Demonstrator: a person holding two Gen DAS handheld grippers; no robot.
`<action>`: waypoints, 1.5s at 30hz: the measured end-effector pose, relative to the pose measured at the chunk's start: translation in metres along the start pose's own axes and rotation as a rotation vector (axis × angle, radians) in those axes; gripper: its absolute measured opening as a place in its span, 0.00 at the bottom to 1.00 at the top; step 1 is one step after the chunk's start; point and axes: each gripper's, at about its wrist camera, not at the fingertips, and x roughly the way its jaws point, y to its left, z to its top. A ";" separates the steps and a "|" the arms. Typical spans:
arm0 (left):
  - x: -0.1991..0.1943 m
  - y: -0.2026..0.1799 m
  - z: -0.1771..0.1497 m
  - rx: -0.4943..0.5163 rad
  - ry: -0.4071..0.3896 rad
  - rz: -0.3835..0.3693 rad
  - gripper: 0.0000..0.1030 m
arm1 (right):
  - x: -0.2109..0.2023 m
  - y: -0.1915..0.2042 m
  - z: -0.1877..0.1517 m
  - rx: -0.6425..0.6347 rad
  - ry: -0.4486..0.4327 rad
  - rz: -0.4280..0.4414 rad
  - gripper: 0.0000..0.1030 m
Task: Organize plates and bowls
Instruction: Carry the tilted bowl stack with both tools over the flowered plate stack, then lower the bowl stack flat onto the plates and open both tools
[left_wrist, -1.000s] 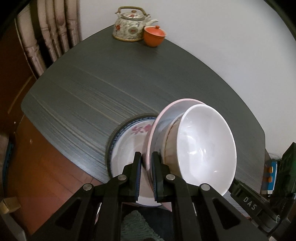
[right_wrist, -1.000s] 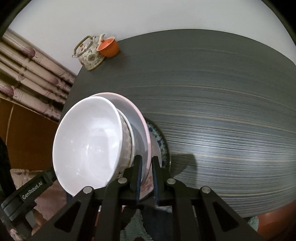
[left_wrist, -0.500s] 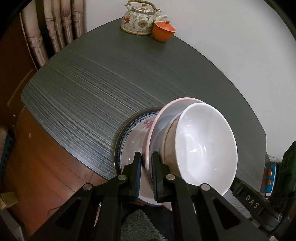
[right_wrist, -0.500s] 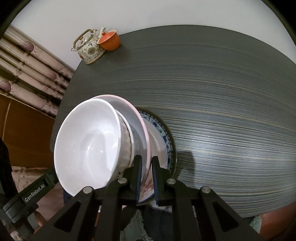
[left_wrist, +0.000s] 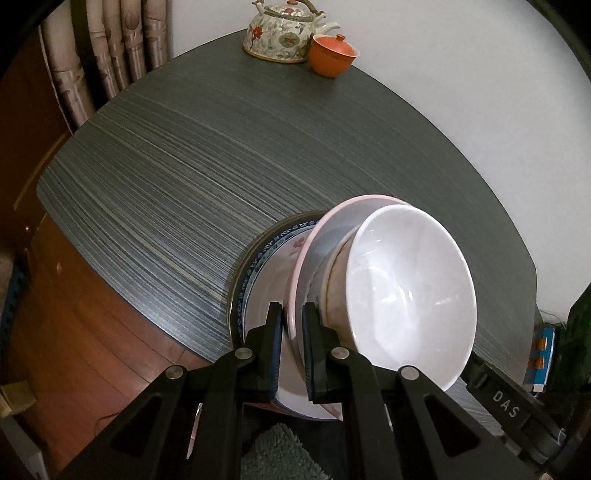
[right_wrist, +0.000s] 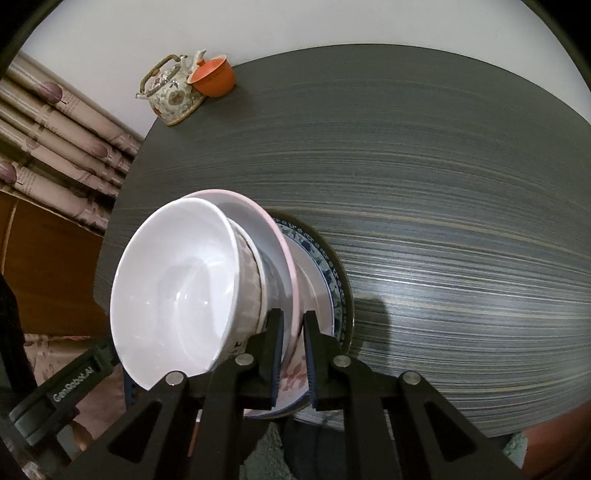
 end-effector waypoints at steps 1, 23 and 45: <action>0.000 0.000 -0.001 0.002 -0.002 0.001 0.07 | 0.000 0.001 0.000 -0.004 -0.002 -0.002 0.12; -0.002 0.002 0.001 -0.004 -0.029 0.055 0.25 | -0.007 0.001 0.001 -0.015 -0.016 -0.042 0.31; -0.042 0.005 -0.029 0.029 -0.152 0.128 0.55 | -0.054 -0.018 -0.031 -0.090 -0.138 -0.062 0.60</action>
